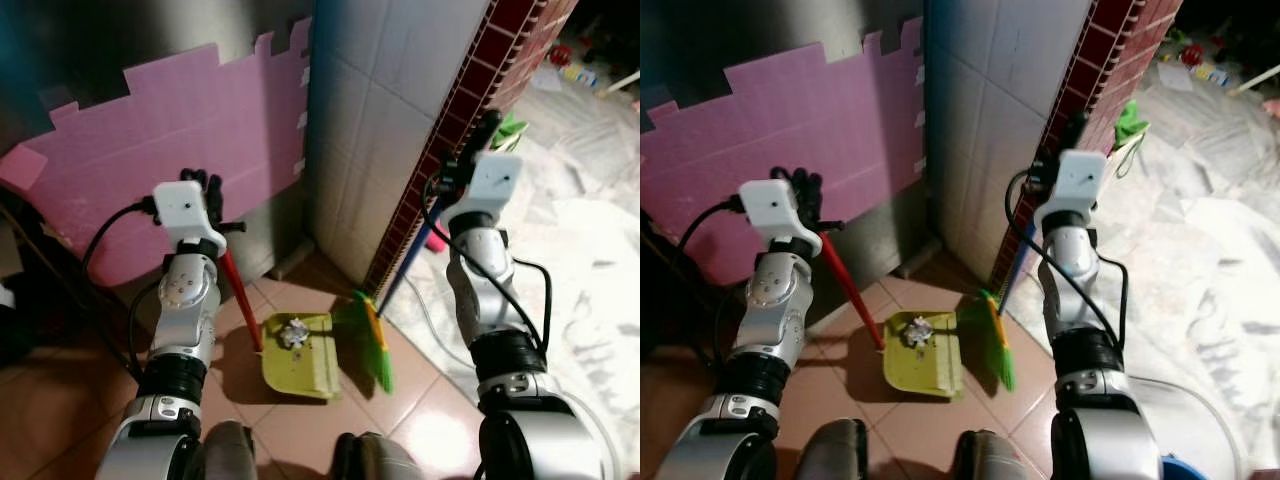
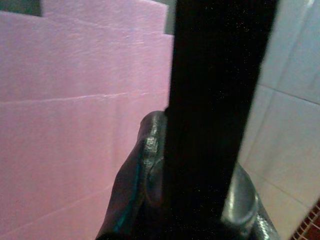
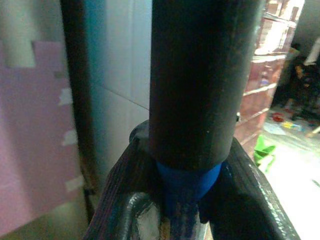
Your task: Sweep floor
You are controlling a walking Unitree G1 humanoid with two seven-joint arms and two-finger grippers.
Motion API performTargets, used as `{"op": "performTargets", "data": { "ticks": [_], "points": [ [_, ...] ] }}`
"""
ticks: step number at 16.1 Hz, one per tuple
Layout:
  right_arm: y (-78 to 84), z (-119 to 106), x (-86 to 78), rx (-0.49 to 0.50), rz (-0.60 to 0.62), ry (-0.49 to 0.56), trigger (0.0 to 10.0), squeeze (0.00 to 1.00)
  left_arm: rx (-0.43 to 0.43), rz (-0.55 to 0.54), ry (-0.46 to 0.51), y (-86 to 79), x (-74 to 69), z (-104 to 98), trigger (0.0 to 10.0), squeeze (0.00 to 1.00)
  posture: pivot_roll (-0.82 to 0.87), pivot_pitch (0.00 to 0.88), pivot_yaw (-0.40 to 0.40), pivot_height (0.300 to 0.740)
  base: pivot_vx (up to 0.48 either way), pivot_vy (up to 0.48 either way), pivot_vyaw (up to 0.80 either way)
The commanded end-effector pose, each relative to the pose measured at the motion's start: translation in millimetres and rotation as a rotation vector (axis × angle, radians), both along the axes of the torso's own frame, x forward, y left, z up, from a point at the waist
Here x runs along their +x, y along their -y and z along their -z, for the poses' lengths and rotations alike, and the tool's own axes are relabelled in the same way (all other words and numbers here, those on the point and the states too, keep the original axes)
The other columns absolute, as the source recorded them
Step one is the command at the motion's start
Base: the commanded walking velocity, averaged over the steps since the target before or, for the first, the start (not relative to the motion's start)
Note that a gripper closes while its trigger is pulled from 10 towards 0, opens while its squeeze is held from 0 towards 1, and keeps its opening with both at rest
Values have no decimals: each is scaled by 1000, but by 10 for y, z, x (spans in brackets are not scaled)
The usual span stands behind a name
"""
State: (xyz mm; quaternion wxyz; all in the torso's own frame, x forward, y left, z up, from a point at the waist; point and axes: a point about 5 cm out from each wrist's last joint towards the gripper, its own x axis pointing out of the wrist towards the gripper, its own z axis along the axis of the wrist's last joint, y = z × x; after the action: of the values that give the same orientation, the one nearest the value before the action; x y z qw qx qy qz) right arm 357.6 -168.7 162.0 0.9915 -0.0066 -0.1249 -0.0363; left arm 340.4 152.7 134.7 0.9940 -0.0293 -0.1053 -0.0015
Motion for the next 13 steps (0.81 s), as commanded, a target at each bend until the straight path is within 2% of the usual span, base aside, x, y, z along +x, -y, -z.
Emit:
{"op": "performTargets", "data": {
  "ticks": [1,3,6,8,10,13],
  "points": [
    [37,-75,-2,-29,20,51,10000,0,29,23,100,54,14,-227,10000,0,81,0,-97,740,0,0,0],
    [-19,-27,4,-40,11,41,10000,0,2,9,61,48,1,-178,10000,0,66,0,-66,740,0,0,0],
    [55,98,-39,-66,68,0,10000,0,1,0,37,51,-66,-102,10000,0,42,0,-30,740,0,0,0],
    [118,171,-89,-27,95,-16,10000,0,-8,-13,8,23,-107,-27,10000,0,31,0,-16,740,0,0,0],
    [125,234,-140,-16,96,-27,10000,0,-5,8,-16,21,-167,31,10000,0,27,0,-20,740,0,0,0],
    [53,343,-176,13,64,-72,10000,0,0,-5,-25,-4,-222,60,10000,0,31,0,-39,740,0,0,-167]
  ]
}}
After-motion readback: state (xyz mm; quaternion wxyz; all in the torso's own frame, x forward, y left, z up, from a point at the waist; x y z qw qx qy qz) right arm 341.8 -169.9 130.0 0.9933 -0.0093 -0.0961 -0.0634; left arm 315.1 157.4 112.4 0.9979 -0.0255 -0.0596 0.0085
